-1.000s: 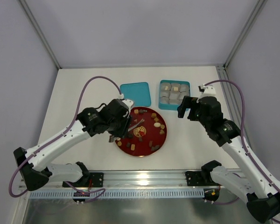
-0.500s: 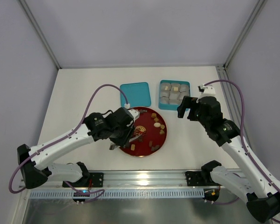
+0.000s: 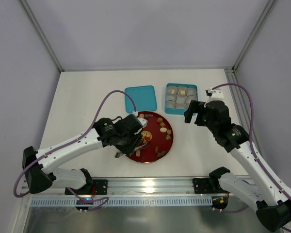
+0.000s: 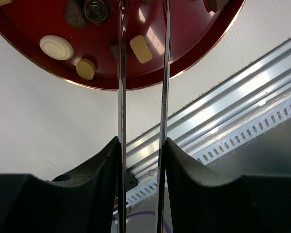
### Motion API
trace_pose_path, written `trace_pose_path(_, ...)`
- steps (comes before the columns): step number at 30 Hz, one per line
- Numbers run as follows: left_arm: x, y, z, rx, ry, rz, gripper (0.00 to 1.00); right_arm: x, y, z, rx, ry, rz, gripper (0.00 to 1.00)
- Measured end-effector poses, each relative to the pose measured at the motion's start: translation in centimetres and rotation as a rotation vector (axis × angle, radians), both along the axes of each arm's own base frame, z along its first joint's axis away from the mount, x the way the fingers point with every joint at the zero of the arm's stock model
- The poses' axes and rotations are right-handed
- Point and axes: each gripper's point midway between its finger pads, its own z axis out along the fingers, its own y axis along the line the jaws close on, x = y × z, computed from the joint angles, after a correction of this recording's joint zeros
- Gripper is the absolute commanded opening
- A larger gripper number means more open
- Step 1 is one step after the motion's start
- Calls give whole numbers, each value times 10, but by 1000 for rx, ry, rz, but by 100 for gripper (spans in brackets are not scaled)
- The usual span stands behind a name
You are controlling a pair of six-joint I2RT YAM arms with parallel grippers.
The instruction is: Pack the chocolate
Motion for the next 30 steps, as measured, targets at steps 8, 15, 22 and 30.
trace_pose_path(8,-2,1,-12,42,24,-8,40,0,0,-1,-1,2,-1,100)
trace_pose_path(15,-2,0,-15,52,29,-11,40,-1,0,-2,0,2,-1,100)
trace_pose_path(22,-1,-2,-18,60,34,-11,35,-2,-1,-1,1,-1,-1,100)
trace_pose_path(30,-1,-2,-20,65,37,-11,27,-2,-1,-1,1,-1,-1,100)
